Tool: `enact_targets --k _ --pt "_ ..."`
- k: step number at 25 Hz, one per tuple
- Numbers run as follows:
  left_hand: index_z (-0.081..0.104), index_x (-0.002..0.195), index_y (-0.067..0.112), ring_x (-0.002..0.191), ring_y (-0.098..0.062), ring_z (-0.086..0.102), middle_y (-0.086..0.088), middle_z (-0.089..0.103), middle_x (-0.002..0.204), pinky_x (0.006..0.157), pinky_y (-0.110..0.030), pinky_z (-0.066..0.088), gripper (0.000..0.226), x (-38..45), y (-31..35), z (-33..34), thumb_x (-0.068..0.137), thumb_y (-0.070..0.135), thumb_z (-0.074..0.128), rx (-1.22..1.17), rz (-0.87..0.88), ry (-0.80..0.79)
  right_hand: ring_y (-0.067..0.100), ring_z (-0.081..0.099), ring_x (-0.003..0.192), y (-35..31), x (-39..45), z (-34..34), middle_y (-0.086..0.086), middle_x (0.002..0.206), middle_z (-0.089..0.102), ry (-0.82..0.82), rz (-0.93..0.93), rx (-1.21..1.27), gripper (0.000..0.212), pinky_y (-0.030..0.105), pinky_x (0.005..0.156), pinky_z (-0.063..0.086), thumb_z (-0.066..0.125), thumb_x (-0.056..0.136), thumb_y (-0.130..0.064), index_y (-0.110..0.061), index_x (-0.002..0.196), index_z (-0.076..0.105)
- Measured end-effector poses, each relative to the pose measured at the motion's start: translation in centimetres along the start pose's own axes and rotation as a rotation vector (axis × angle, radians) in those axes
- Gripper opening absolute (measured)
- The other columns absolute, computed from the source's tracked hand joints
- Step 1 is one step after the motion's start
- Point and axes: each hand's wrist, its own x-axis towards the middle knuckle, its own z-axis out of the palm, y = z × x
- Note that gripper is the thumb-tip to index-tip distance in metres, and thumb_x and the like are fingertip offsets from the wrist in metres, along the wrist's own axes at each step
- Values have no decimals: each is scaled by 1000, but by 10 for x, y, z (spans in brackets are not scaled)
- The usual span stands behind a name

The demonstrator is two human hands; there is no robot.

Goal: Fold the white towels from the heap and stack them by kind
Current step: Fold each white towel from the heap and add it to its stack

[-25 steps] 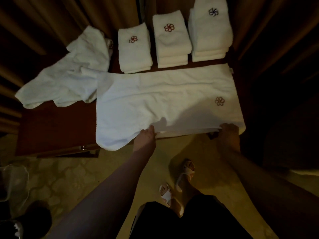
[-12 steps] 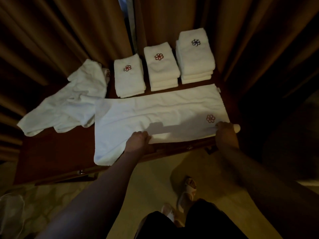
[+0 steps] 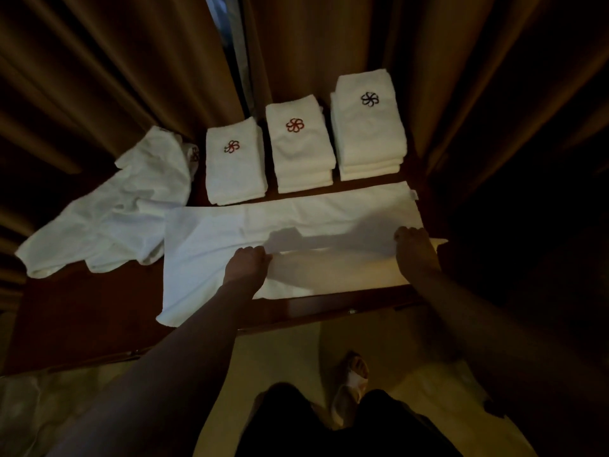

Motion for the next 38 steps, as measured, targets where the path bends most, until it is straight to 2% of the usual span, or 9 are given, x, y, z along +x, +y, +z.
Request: enact_targets --k 5,10,14,18,21,24,28,32,38 --pt "63 98 6 95 -31 58 -14 65 96 77 -38 49 30 25 0 5 100 31 45 -4 -1 -38 33 42 116 2 17 6 14 120 53 -91 -71 -31 25 39 98 35 51 96 -20 -5 113 60" --pt "62 98 4 91 -33 62 -16 65 95 74 -37 48 30 51 -1 18 99 30 46 35 48 -83 36 50 107 7 43 15 20 115 54 -195 21 -135 24 40 87 42 42 98 -18 -2 110 56" --pt "64 97 6 92 -33 64 -15 67 97 74 -39 51 30 71 -7 28 99 30 46 18 54 -119 34 40 122 1 61 27 13 127 49 -249 45 -237 30 38 100 38 39 100 -22 -9 122 53" --pt "66 104 7 98 -32 63 -15 66 106 79 -41 53 28 85 -10 36 98 29 49 -28 29 -172 38 29 132 -9 73 40 19 138 37 -241 84 -227 43 45 99 38 52 95 -28 -10 133 41" --pt "63 111 6 105 -34 59 -19 58 119 83 -43 53 31 87 -18 42 91 30 61 -101 118 -213 36 26 133 -15 68 48 17 142 29 -235 40 -228 54 45 99 38 59 89 -23 -12 137 37" --pt "56 122 7 114 -35 51 -19 51 129 91 -45 48 37 84 -24 40 93 29 60 -64 173 -246 34 21 136 -25 58 52 15 147 25 -271 12 -226 55 43 102 35 60 89 -26 -13 137 38" --pt "50 135 12 118 -31 49 -15 51 132 97 -43 46 42 65 -28 33 94 23 57 -79 117 -205 32 19 138 -42 44 56 14 148 24 -309 -68 -184 52 42 104 33 56 91 -31 -13 136 40" --pt "42 143 9 126 -35 44 -17 42 142 99 -49 45 54 21 -52 34 92 14 59 -156 55 -145 31 21 137 -71 27 59 14 145 28 -365 -181 -134 42 40 103 37 54 93 -33 -12 128 46" --pt "34 148 24 135 -25 33 -6 31 148 103 -40 41 60 -40 -84 26 92 17 53 -132 -196 -262 29 27 131 -122 2 64 13 136 34 -440 -345 -82 36 37 101 37 53 93 -32 -11 122 51"
